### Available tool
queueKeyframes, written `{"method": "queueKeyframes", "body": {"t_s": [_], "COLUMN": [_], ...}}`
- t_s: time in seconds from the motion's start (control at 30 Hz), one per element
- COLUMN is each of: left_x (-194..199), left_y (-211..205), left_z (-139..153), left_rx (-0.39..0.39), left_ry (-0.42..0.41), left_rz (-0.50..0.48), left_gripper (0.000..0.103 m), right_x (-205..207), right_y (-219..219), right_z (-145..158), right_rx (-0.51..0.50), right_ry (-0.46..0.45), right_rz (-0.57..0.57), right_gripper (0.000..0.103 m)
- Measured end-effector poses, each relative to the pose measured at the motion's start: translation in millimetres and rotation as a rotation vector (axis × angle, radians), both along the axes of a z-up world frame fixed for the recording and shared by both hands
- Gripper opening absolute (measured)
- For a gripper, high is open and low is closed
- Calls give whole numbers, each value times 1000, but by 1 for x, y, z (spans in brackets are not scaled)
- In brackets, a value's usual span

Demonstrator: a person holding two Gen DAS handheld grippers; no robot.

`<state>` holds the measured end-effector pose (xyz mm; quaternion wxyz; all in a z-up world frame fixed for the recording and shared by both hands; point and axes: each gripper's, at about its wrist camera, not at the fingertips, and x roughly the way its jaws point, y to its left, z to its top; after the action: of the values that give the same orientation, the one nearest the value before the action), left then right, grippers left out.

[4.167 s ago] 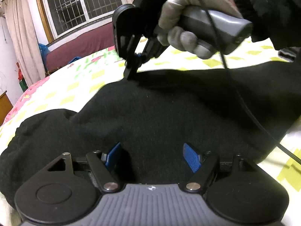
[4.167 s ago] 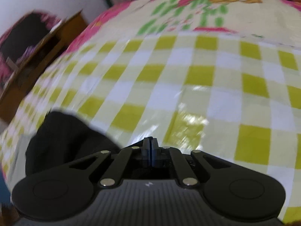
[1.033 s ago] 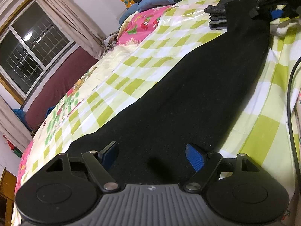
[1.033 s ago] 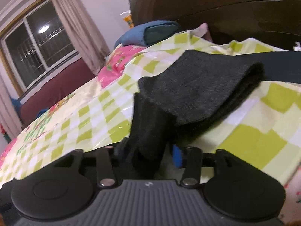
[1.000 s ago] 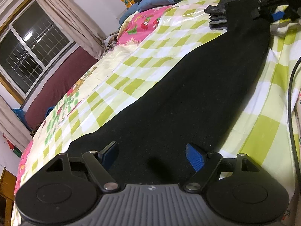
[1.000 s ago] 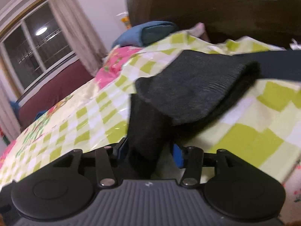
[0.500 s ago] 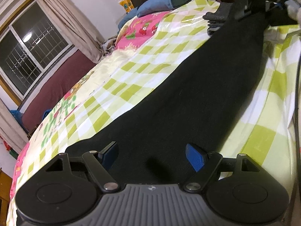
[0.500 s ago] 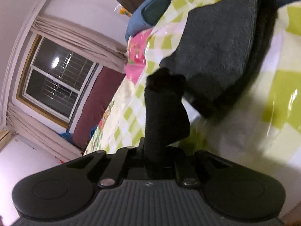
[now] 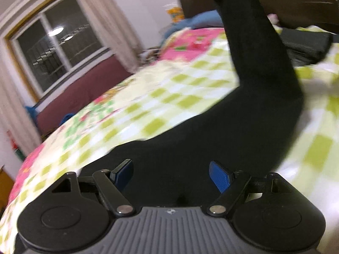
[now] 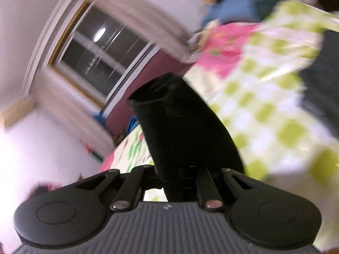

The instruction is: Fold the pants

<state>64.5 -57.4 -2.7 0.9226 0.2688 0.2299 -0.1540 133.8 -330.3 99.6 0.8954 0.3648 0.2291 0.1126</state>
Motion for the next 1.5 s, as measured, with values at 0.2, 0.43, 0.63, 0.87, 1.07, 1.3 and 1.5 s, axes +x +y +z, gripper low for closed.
{"method": "queueKeyframes", "body": {"t_s": [0.2, 0.43, 0.63, 0.87, 1.07, 1.3, 1.5], "left_x": [5, 15, 14, 14, 6, -3, -13], "left_y": [89, 142, 165, 195, 216, 214, 205], "left_z": [-3, -8, -9, -10, -9, -7, -2], "left_rx": [-9, -136, -192, -286, -333, -294, -261], "left_ry": [-30, 32, 81, 126, 125, 88, 63], "left_rz": [216, 359, 407, 487, 563, 602, 615], "left_gripper": [92, 92, 92, 92, 92, 92, 92], "right_x": [48, 75, 60, 68, 77, 76, 70], "right_y": [148, 310, 395, 456, 475, 484, 464], "right_z": [14, -13, -35, -48, -72, -79, -67], "right_rx": [-152, -363, -497, -618, -648, -568, -425], "right_ry": [2, 89, 96, 109, 156, 175, 164], "right_rz": [230, 464, 612, 714, 739, 858, 876], "right_gripper": [10, 10, 10, 11, 14, 25, 25]}}
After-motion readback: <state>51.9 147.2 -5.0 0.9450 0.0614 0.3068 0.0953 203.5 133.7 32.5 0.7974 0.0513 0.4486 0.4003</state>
